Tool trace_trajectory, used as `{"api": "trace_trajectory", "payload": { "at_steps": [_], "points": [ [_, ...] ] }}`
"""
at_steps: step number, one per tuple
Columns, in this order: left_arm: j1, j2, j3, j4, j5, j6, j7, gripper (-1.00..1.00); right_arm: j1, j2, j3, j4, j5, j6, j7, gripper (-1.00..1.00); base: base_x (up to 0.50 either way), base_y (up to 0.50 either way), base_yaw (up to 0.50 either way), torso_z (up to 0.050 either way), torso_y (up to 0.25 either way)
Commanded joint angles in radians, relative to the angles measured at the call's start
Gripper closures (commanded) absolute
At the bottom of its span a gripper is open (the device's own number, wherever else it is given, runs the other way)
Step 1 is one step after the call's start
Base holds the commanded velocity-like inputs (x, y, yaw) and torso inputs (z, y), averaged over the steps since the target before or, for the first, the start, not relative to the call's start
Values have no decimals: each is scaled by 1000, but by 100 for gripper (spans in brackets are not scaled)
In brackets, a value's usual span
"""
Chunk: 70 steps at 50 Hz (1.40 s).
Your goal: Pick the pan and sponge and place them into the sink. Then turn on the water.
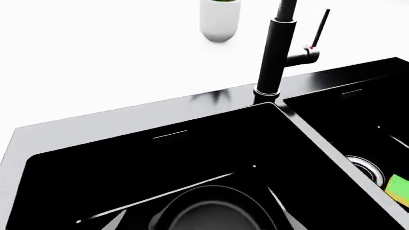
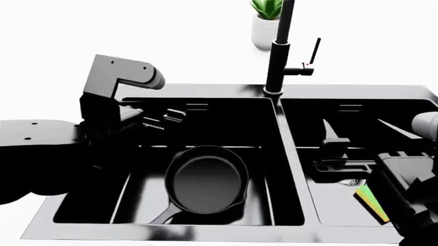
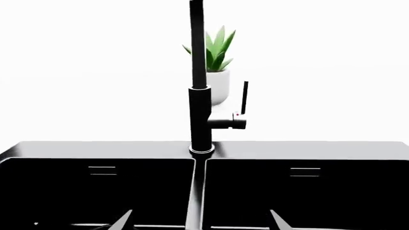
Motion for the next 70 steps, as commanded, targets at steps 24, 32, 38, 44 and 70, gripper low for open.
{"api": "trace_trajectory", "payload": {
  "at_steps": [24, 32, 38, 44, 70],
  "points": [
    [48, -39, -53, 54, 2, 83, -41, -100, -5, -29, -2, 30, 2, 14, 2, -100, 4, -377, 0, 0, 0],
    [54, -50, -64, 47, -15, 93, -43, -100, -7, -30, 0, 30, 0, 13, 16, -100, 0, -16, 0, 0, 0],
    [47, -54, -68, 49, -16, 93, -50, -100, -1, -39, 1, 38, 13, 19, 16, -100, 57, -6, 0, 0, 0],
    [50, -52, -71, 40, -14, 101, -46, -100, -4, -36, 4, 37, 11, 15, 12, -100, 213, -88, 0, 0, 0],
    [67, -54, -71, 34, 13, 118, -68, -100, -1, -51, 1, 47, 0, 41, 9, -100, 220, -97, 0, 0, 0]
  ]
}}
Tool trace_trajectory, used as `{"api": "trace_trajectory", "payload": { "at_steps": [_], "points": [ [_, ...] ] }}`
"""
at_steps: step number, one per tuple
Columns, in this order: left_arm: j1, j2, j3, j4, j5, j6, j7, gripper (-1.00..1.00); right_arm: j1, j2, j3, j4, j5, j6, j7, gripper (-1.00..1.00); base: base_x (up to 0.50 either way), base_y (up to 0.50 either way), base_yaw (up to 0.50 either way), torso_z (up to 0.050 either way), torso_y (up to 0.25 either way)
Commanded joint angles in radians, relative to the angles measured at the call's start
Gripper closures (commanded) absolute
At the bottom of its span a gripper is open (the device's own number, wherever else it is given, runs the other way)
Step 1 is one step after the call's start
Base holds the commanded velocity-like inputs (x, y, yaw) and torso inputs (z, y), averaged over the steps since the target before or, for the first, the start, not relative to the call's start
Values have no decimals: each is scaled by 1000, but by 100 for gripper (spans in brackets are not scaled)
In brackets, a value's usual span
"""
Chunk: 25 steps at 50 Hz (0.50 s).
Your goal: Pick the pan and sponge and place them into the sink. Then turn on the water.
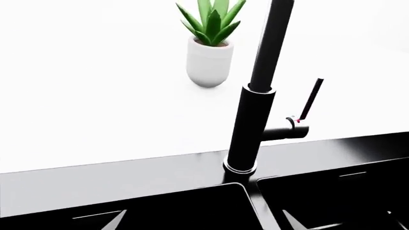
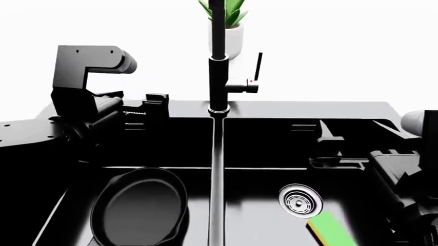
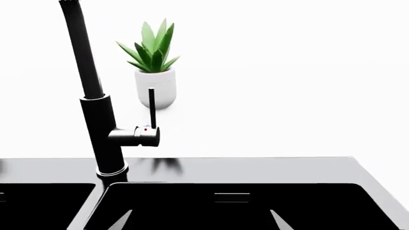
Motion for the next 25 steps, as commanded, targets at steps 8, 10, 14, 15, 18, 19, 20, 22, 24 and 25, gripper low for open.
{"api": "trace_trajectory", "payload": {
  "at_steps": [8, 10, 14, 15, 18, 19, 20, 22, 24, 25],
  "points": [
    [4, 0, 7, 1, 23, 1, -15, -100, 4, -17, -1, 11, -2, 15, -3, -100, 221, -74, 0, 0, 2],
    [4, -1, 6, 2, 23, 2, -14, -100, 6, -17, 0, 10, 1, 18, -1, -100, 223, -64, 0, 0, 0],
    [6, -4, 5, 7, 26, 4, -15, -100, 29, -24, 6, 8, 16, 37, 2, -100, 90, -8, 0, 0, 0],
    [7, -5, 5, 8, 26, 4, -16, -100, 40, -29, 7, 9, 24, 46, 4, -100, 0, 0, 0, 0, 0],
    [8, -9, 3, 13, 26, 6, -21, -100, 92, -53, 13, 17, 60, 91, 13, -100, 0, 0, 0, 0, 0],
    [9, -10, 3, 15, 27, 6, -23, -100, 117, -65, 16, 24, 79, 109, 15, -100, 0, 0, 0, 0, 0],
    [8, -10, 3, 16, 29, 6, -25, -100, 138, -76, 18, 32, 95, 125, 16, -100, 0, 0, 0, 0, 0],
    [6, -10, 4, 19, 27, 4, -32, -100, 195, -106, 23, 58, 133, 166, 19, -100, 0, 0, 0, 0, 0],
    [5, -11, 3, 22, 25, 4, -38, -100, 248, -134, 27, 90, 166, 201, 16, -100, 0, 0, 0, 0, 0],
    [7, -11, 3, 23, 26, 5, -42, -100, 272, -149, 28, 116, 181, 216, 8, -100, 0, 0, 0, 0, 0]
  ]
}}
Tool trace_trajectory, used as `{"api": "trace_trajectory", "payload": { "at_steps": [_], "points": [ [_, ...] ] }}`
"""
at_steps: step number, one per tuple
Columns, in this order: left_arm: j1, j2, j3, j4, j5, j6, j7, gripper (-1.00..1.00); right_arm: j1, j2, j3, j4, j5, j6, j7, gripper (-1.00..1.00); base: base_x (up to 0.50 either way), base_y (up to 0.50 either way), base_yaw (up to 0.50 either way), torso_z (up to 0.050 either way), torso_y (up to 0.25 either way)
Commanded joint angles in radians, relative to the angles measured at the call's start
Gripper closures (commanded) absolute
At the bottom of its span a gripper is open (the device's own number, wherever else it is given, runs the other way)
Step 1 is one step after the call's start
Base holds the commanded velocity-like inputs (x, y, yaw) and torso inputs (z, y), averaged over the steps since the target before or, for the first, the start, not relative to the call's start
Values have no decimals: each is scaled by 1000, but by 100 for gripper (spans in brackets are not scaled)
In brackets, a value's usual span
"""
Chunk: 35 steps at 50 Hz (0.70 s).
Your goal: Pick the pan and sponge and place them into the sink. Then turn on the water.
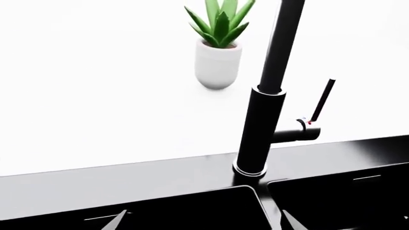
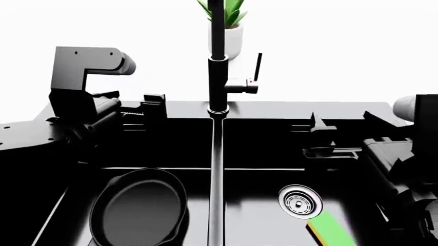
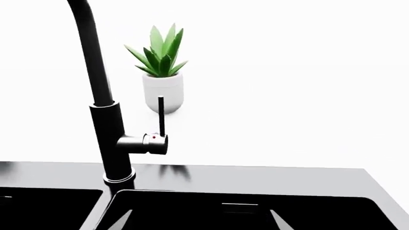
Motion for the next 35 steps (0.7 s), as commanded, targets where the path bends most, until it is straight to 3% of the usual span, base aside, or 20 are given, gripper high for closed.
{"api": "trace_trajectory", "payload": {
  "at_steps": [1, 11, 19, 28, 35],
  "points": [
    [4, -6, -2, 13, 2, 4, -23, -100, 191, -103, 17, 109, 124, 137, -10, -100, 0, 0, 0, 0, 0],
    [20, -23, -15, 9, -2, 26, -58, -100, 348, -237, -3, 342, 145, 250, -94, -100, 0, 0, 0, 0, 0],
    [-75, -37, -13, -59, -58, -36, -167, -100, 472, -312, -12, 492, 208, 335, -132, -100, 0, 0, 0, 0, 0],
    [-253, -50, -9, -111, -152, -163, -222, -100, 592, -327, -18, 557, 282, 433, -112, -100, 0, 0, 0, 0, 0],
    [-308, -74, -16, -115, -204, -199, -257, -100, 610, -332, -16, 570, 303, 444, -106, -100, 0, 0, 0, 0, 0]
  ]
}}
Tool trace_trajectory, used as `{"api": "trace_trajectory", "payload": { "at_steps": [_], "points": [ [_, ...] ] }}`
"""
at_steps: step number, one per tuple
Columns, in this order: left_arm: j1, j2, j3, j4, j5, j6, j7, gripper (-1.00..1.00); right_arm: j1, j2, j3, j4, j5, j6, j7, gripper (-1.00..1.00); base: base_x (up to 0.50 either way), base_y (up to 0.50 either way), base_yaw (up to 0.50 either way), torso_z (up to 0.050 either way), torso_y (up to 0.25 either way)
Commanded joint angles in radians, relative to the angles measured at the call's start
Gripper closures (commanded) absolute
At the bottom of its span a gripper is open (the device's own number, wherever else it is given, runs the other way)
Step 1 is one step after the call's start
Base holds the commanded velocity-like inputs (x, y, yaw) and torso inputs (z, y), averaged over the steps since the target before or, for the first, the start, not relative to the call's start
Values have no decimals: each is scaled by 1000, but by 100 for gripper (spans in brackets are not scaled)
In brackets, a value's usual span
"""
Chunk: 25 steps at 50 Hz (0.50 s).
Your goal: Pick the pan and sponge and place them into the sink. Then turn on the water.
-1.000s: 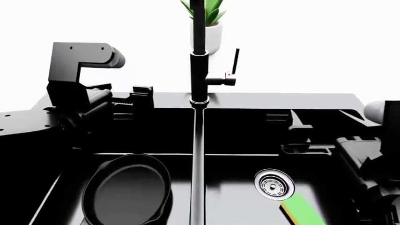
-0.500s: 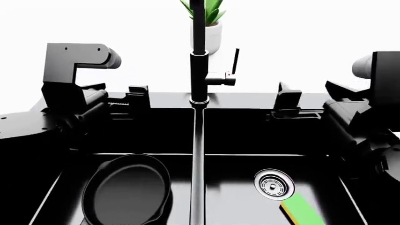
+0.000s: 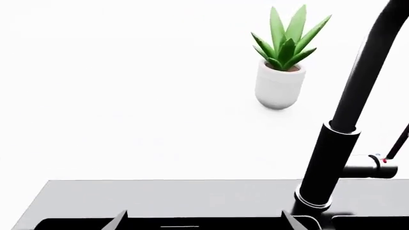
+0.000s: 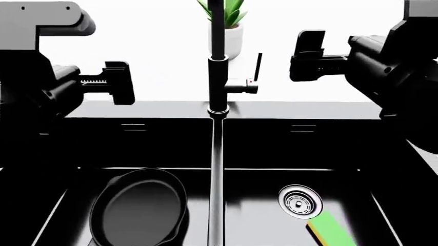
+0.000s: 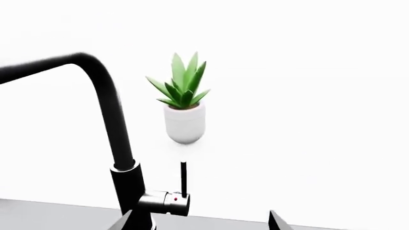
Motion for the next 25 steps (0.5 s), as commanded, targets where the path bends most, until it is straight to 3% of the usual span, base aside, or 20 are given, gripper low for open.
{"api": "trace_trajectory", "payload": {
  "at_steps": [1, 3, 25],
  "points": [
    [-118, -26, -5, -30, -81, -79, -63, -100, 90, -31, -3, 74, 54, 67, -1, -100, 0, 0, 0, 0, 0],
    [-126, -27, -5, -32, -84, -84, -64, -100, 99, -33, -3, 83, 58, 71, -3, -100, 0, 0, 0, 0, 0],
    [-125, -12, -3, -36, -57, -70, -52, -100, 119, -24, -7, 86, 49, 97, -1, -100, 0, 0, 0, 0, -206]
  ]
}}
